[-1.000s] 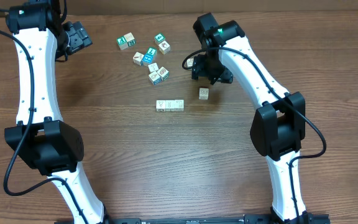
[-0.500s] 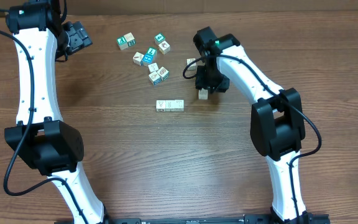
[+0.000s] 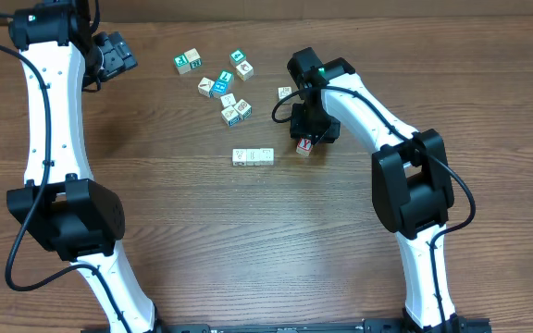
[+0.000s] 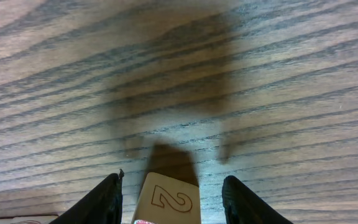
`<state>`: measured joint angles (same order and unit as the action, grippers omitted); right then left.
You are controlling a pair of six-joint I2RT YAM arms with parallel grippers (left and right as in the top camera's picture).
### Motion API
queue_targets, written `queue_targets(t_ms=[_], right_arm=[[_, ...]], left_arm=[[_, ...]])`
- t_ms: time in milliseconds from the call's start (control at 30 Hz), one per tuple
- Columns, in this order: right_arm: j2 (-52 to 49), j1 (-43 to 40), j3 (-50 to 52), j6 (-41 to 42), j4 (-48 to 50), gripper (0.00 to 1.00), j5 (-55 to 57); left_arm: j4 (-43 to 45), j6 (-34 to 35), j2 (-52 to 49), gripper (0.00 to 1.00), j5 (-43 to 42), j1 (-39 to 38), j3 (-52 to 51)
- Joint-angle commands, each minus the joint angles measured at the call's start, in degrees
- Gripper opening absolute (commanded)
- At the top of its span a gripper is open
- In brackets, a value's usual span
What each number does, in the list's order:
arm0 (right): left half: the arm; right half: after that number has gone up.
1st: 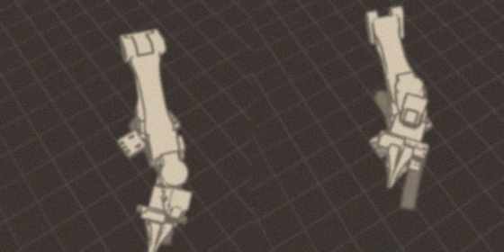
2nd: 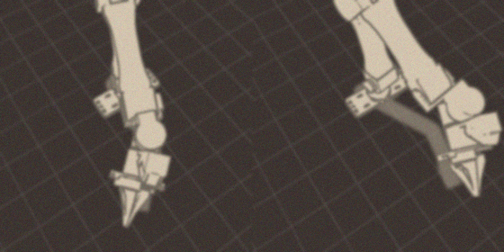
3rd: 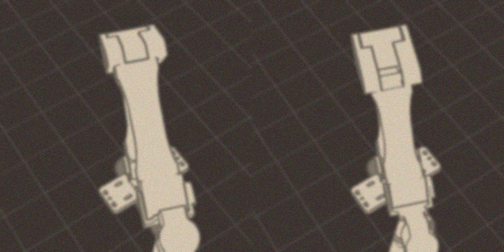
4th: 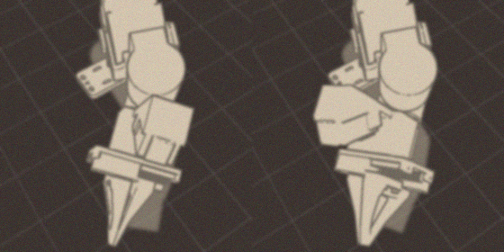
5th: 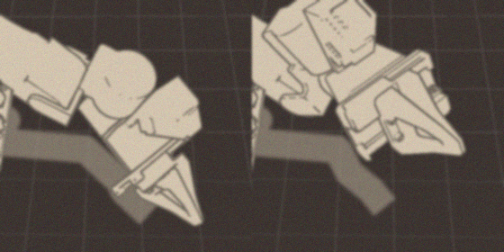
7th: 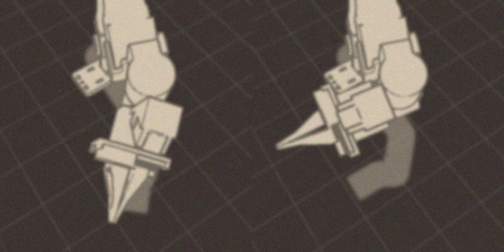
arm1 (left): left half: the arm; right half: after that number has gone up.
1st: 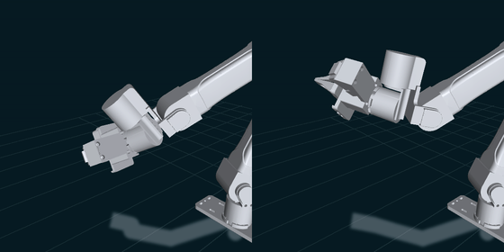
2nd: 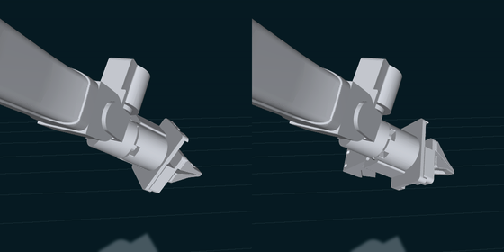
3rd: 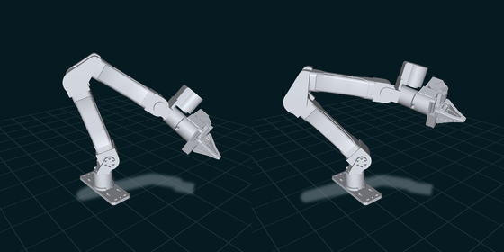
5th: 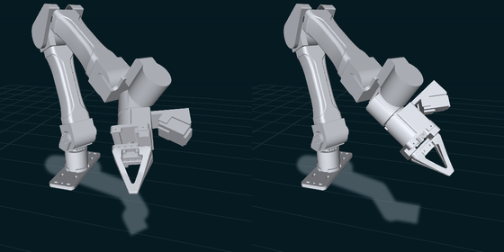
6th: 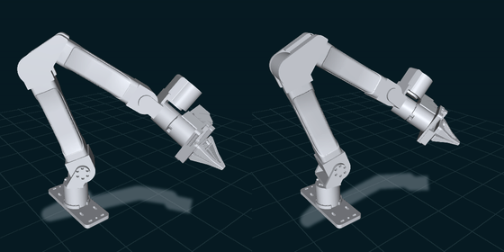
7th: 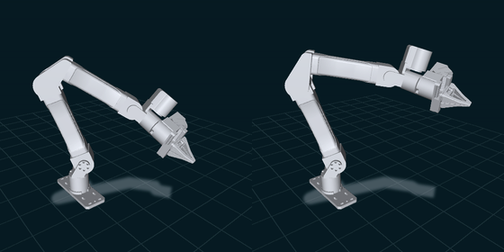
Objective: Form a horizontal line
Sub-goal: 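Move the held pretzel block to the right end of the row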
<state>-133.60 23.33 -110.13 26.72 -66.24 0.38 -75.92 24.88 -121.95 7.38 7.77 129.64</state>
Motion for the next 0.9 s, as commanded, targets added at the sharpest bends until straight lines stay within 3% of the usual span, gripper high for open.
queue_targets(t_ms=[0,200,367,500,600,867], right_arm=[[-0.07,-0.11,-0.09,-0.13,-0.11,0.49,0.31],[-0.07,-0.11,-0.61,6.16,-3.45,0.51,-0.52],[-0.07,-0.02,-0.61,6.54,-3.91,0.50,-3.30],[-0.07,0.02,-0.61,6.51,-3.89,0.41,-3.26],[-0.07,0.02,-0.61,6.49,-4.07,0.26,-3.32],[-0.07,1.40,-0.61,6.23,-4.74,0.25,-5.62]], left_arm=[[-0.17,-1.09,0.55,1.00,0.55,0.04,0.79],[-0.17,-1.09,0.55,1.00,0.55,0.04,0.79],[-0.17,-1.09,0.55,1.00,0.55,0.04,0.79],[-0.17,-1.09,0.55,0.99,0.55,0.04,0.79],[-0.17,-1.09,0.55,0.99,0.55,0.04,0.79],[-0.17,-1.09,0.55,1.00,0.55,0.04,0.79]])
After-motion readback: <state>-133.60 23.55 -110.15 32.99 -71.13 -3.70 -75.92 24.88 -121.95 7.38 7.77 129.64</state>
